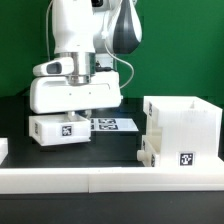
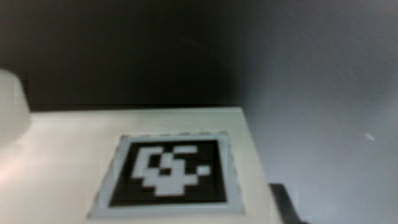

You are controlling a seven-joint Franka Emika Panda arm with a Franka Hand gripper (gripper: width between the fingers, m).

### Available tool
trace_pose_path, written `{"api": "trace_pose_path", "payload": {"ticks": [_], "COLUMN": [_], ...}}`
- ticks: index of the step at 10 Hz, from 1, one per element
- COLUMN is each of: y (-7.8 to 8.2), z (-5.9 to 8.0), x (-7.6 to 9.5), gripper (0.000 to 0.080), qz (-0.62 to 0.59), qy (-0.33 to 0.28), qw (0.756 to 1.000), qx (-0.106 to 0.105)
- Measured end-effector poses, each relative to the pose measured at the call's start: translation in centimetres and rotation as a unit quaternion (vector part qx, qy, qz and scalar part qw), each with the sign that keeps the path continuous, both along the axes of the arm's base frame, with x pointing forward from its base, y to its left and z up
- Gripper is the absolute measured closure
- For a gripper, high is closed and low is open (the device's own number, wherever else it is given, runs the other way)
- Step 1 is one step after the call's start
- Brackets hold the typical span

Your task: Assemble drawer

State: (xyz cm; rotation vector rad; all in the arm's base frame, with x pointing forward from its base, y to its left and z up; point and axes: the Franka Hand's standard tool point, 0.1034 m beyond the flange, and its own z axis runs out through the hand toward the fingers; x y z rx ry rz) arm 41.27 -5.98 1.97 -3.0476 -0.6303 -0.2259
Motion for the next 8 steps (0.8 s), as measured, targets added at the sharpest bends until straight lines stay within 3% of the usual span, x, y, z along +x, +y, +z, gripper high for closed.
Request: {"api": "trace_pose_path", "payload": {"ticks": [3,6,8], "y": [0.4,0.1,-0.2], "z": [1.9,1.8,1.6], "x": [2.4,2.2,2.2], "gripper": [0.0758,0.0758,0.0758], "qz": [0.049,0.063,0.163], "qy": [0.013,0.013,0.016], "qw": [0.999,0.998,0.987], "qx": [0.007,0.005,-0.005]}}
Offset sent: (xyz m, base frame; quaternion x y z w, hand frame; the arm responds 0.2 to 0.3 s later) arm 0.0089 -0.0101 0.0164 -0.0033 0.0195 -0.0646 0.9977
